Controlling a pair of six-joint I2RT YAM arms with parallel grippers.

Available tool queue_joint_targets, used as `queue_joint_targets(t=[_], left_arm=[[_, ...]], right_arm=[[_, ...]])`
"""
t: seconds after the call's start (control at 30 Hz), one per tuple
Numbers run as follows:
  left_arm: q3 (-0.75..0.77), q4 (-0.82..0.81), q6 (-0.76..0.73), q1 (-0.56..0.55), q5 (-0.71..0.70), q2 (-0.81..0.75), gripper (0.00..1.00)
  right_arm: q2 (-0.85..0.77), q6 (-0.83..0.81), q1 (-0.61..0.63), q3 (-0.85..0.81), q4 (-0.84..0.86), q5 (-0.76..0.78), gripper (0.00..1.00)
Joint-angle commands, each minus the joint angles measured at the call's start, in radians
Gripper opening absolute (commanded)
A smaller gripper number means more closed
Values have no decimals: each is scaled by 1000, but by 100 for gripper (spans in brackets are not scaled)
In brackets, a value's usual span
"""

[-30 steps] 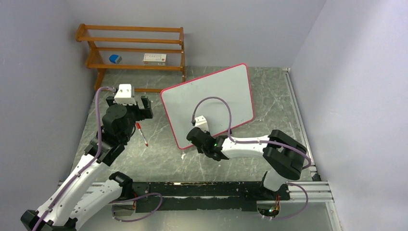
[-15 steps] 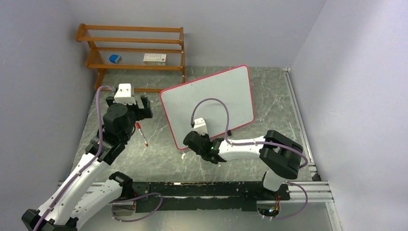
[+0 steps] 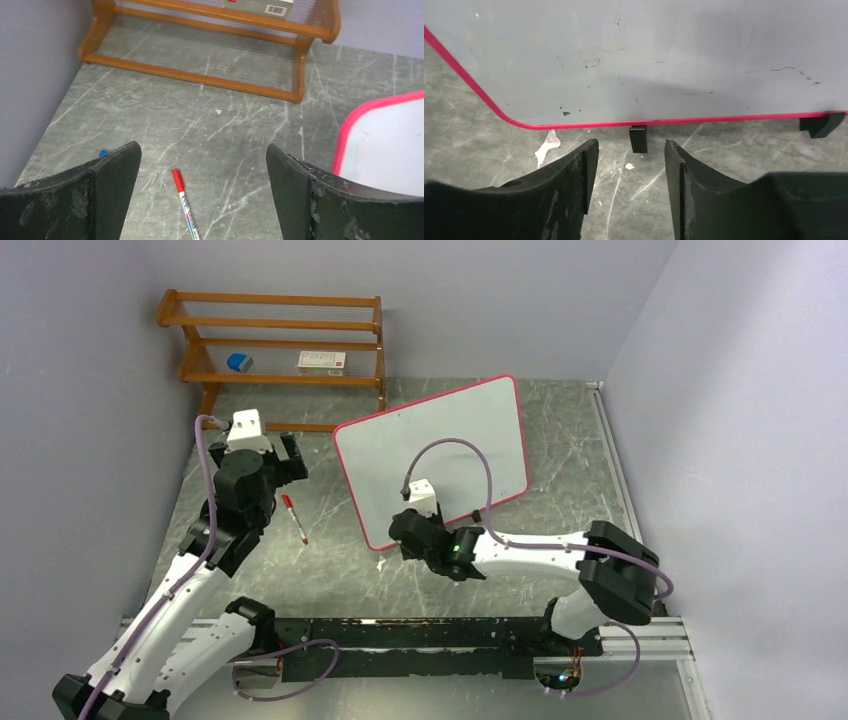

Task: Write a sentence on the whiteboard
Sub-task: Move the whiteboard to the center of the board, then open the whiteboard marker at the center of the board.

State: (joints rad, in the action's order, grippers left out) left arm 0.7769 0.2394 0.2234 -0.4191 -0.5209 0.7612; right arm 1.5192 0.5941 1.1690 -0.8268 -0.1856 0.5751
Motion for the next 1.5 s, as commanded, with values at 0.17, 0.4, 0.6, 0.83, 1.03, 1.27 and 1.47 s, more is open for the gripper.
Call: queue_joint_targets(t=[0.17,0.4,0.6,0.83,1.03,1.27,1.47], left_arm=[[51,82,127,70,-105,100,99],[88,196,221,210,17,274,96],[162,310,244,270,201,490,98],[156,333,240,297,320,693,95],[147,339,213,313,371,806,79],[112,334,214,313,360,828,52],[91,321,225,314,380,867,28]], right_arm=[[-218,-82,-13,89,8,63,72],[-388,-151,-32,139,-1,129,90],[-556,-181,-43,208,7,213,96],[-652,-235,-48,228,14,269,98],[-656,-223,-49,233,7,276,98],[-659,-240,-48,244,31,280,98],[-640,-260,-49,228,40,289,98]])
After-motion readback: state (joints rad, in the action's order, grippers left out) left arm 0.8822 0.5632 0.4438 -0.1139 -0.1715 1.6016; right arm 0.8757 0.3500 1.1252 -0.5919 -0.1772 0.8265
